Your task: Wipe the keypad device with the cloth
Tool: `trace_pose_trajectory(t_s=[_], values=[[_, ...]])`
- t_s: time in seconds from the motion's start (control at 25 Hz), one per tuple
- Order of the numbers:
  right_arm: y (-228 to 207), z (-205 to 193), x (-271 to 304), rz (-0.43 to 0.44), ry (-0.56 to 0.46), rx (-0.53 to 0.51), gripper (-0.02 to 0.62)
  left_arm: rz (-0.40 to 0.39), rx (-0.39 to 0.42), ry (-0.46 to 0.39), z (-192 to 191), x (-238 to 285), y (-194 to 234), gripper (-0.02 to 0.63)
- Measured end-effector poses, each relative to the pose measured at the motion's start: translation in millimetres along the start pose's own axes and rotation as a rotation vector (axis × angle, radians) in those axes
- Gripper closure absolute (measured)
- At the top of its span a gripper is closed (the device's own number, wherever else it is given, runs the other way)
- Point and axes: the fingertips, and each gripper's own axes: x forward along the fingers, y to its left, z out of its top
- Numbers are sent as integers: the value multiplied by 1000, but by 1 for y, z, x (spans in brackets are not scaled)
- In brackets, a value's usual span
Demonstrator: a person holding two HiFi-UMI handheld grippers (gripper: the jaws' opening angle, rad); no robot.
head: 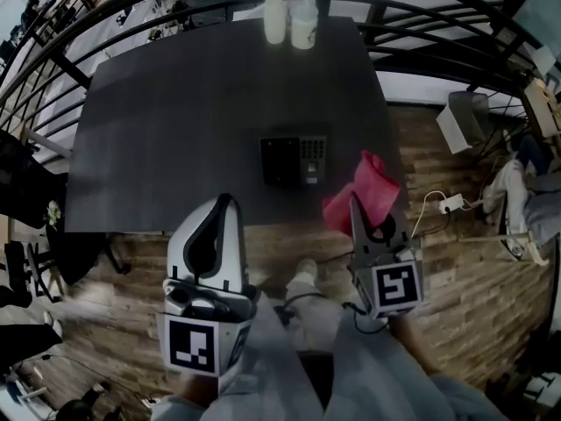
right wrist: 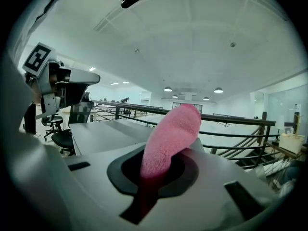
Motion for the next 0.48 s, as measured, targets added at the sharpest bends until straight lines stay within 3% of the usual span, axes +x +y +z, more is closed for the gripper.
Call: trace_pose_trajectory(t_s=[0.48], values=[[1, -32, 48, 86, 57, -1, 566, 66, 1, 16, -10, 6, 8, 598]])
